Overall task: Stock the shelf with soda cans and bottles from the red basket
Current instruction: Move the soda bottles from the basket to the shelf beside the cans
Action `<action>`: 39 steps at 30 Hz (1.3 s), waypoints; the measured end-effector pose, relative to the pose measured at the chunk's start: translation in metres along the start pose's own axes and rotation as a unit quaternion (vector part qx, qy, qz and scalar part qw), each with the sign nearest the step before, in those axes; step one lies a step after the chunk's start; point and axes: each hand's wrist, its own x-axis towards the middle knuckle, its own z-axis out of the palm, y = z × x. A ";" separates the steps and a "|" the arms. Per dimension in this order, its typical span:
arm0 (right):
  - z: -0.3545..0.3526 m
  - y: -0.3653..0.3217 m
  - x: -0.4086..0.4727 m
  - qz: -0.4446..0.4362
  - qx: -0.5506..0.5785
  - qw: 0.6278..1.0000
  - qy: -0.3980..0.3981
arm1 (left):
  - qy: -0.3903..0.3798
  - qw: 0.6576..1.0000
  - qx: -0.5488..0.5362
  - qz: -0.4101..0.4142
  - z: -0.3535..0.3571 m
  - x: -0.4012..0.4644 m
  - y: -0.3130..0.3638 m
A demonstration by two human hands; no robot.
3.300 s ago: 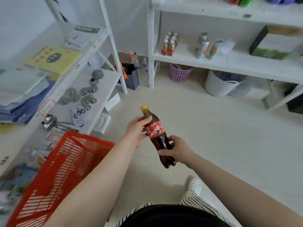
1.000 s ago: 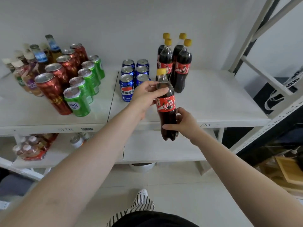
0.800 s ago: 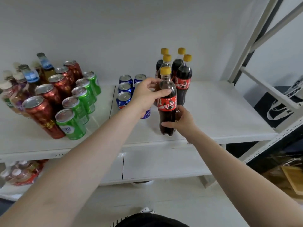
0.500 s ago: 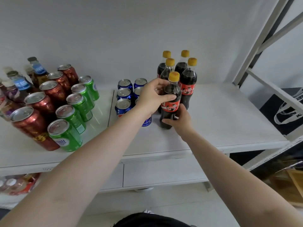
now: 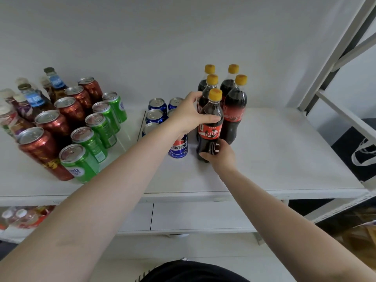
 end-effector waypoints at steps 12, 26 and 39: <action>-0.003 -0.008 0.008 0.014 0.012 1.000 -0.014 | -0.024 0.999 -0.016 -0.021 -0.001 0.019 -0.001; -0.002 -0.013 0.012 0.022 0.000 1.000 -0.015 | -0.012 0.999 -0.030 -0.025 0.000 0.024 -0.003; -0.008 -0.011 0.001 0.029 -0.011 0.999 -0.018 | 0.009 1.000 -0.008 -0.008 -0.002 0.015 -0.001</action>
